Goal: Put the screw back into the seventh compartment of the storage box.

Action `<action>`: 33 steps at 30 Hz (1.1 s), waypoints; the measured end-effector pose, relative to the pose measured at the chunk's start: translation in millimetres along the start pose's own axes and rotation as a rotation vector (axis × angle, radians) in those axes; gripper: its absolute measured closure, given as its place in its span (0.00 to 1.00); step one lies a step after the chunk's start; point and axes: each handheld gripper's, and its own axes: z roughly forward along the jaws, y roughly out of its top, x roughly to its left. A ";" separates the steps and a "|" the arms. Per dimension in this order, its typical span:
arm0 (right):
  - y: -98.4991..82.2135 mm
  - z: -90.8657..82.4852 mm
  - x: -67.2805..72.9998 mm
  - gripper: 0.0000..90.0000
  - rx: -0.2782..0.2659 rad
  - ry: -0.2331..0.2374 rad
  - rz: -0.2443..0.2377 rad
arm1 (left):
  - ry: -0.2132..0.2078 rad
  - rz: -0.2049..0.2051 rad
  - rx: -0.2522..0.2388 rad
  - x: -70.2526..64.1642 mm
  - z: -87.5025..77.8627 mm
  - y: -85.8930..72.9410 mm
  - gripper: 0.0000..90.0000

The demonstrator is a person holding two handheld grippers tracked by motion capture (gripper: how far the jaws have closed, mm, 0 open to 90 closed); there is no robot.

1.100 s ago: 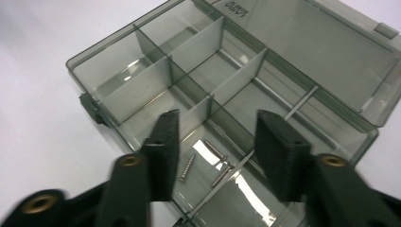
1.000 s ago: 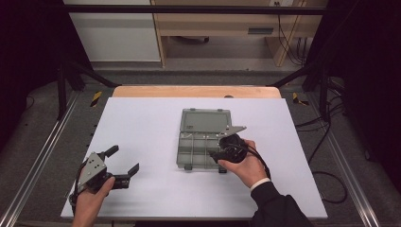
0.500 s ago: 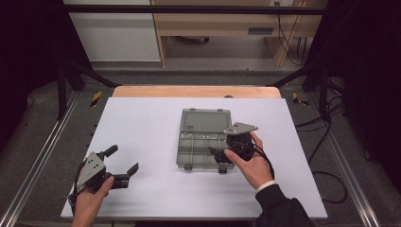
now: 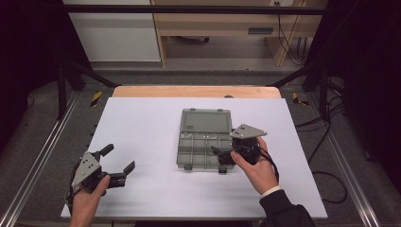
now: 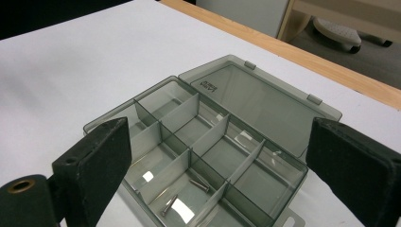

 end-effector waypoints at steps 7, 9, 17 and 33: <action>-3.0 -4.4 1.1 0.08 -0.058 -0.034 -0.009 | 0.010 -0.007 -0.008 2.9 -2.3 0.1 0.01; -3.1 -5.3 0.5 0.09 -0.069 -0.044 -0.008 | 0.012 -0.009 -0.010 3.7 -3.1 0.2 0.01; -3.0 -12.8 -5.0 0.07 -0.142 -0.106 0.013 | 0.024 -0.007 -0.031 6.6 -6.0 1.2 0.01; -9.5 -34.2 -20.0 0.07 -0.232 -0.181 0.039 | 0.058 -0.007 -0.044 10.9 -11.8 1.7 0.01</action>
